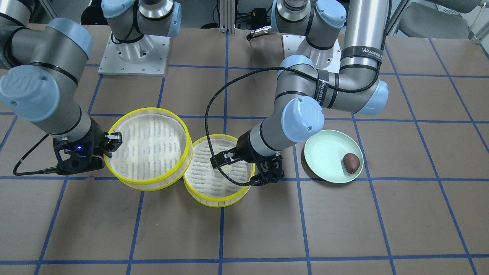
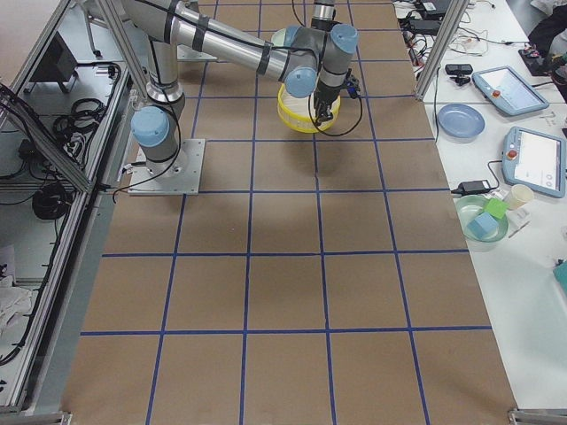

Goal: Place buns in different layers of steamer
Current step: 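Set top tier back on lower tier with right gripper while left returns to plate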

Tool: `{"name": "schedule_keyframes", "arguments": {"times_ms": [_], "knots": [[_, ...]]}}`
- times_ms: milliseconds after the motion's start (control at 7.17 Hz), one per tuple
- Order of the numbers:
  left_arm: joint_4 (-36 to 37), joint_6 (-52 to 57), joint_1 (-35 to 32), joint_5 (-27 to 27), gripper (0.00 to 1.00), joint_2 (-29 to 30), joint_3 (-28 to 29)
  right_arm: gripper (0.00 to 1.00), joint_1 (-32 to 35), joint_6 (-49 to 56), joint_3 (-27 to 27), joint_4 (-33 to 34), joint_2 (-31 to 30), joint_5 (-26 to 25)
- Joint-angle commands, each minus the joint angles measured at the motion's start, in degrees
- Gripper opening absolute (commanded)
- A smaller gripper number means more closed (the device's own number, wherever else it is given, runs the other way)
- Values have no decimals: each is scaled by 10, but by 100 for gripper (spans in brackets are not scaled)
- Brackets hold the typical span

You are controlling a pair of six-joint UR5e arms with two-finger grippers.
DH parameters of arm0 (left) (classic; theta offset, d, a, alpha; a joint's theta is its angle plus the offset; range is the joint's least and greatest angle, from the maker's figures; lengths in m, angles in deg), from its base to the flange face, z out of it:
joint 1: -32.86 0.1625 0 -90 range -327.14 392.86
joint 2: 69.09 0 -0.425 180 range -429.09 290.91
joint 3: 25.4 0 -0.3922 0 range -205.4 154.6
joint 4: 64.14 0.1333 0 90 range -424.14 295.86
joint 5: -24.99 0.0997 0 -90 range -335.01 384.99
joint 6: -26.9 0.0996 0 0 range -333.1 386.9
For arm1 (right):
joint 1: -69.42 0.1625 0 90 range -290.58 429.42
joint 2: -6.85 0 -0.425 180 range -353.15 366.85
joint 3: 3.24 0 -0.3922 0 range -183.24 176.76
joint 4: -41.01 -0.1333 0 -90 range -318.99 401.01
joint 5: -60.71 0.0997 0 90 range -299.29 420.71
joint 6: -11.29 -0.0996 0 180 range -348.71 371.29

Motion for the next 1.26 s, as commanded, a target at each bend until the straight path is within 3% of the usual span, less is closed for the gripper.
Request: {"name": "schedule_keyframes", "arguments": {"times_ms": [0,279,419,558,698,977,1116], "knots": [[-54,80,31,94,99,-15,27,0,79,-121,0,6,3,8],[-139,283,112,250,100,-50,33,0,136,-221,0,32,18,7],[-148,350,146,294,100,-63,24,0,149,-276,0,35,22,9],[-153,420,179,311,100,-64,18,0,160,-351,0,40,30,6],[-152,495,208,312,100,-64,-8,0,161,-351,0,56,42,5],[-112,539,266,313,100,-41,-79,0,161,-353,0,76,53,7],[-111,542,266,327,100,-25,-83,0,161,-356,0,78,54,7]]}}
